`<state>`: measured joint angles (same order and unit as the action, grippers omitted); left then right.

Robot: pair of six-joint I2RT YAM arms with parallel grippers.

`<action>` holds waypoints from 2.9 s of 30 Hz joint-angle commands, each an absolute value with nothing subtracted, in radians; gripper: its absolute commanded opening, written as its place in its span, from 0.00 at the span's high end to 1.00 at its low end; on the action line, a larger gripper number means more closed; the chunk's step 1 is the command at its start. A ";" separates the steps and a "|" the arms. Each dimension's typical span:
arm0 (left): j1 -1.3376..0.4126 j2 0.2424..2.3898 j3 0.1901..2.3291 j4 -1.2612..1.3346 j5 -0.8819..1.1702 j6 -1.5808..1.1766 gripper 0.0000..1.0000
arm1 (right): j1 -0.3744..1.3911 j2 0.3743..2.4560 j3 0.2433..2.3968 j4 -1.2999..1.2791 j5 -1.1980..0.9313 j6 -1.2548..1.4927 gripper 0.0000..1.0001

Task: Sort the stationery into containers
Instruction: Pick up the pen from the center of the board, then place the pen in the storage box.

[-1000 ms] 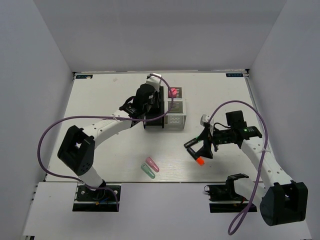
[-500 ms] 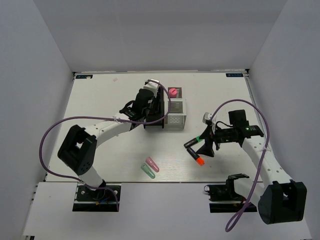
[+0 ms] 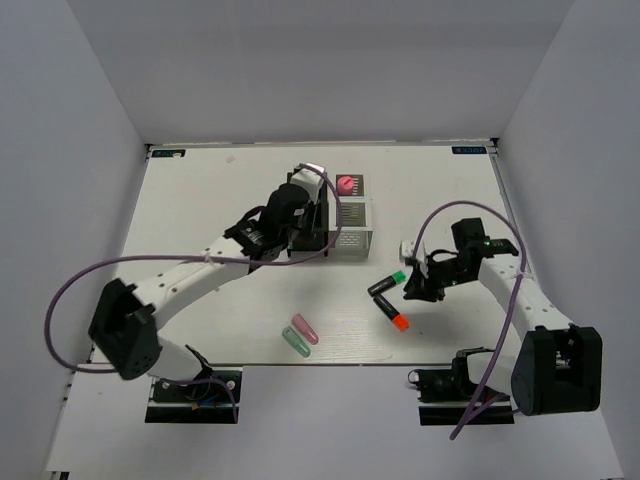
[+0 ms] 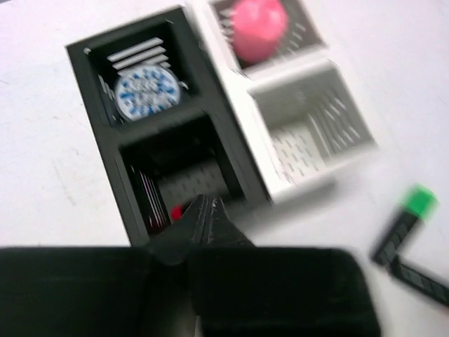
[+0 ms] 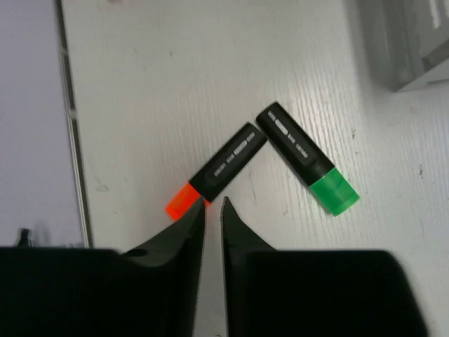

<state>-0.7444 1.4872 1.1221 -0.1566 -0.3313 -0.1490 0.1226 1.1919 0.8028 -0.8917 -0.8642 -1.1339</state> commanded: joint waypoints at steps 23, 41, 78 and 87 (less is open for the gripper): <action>-0.781 0.687 0.609 -0.818 -0.158 -0.388 0.03 | 0.219 1.713 1.121 -0.925 -0.612 -1.850 0.24; -0.782 0.649 0.606 -0.828 -0.141 -0.397 0.03 | 0.318 1.796 0.985 -0.776 -0.400 -1.772 0.76; -0.781 0.410 0.554 -0.919 -0.153 -0.414 0.02 | 0.916 1.873 1.802 -0.617 0.520 -1.735 1.00; -0.781 0.390 0.549 -0.913 -0.138 -0.410 0.02 | 0.953 1.907 1.738 -0.649 0.542 -1.864 1.00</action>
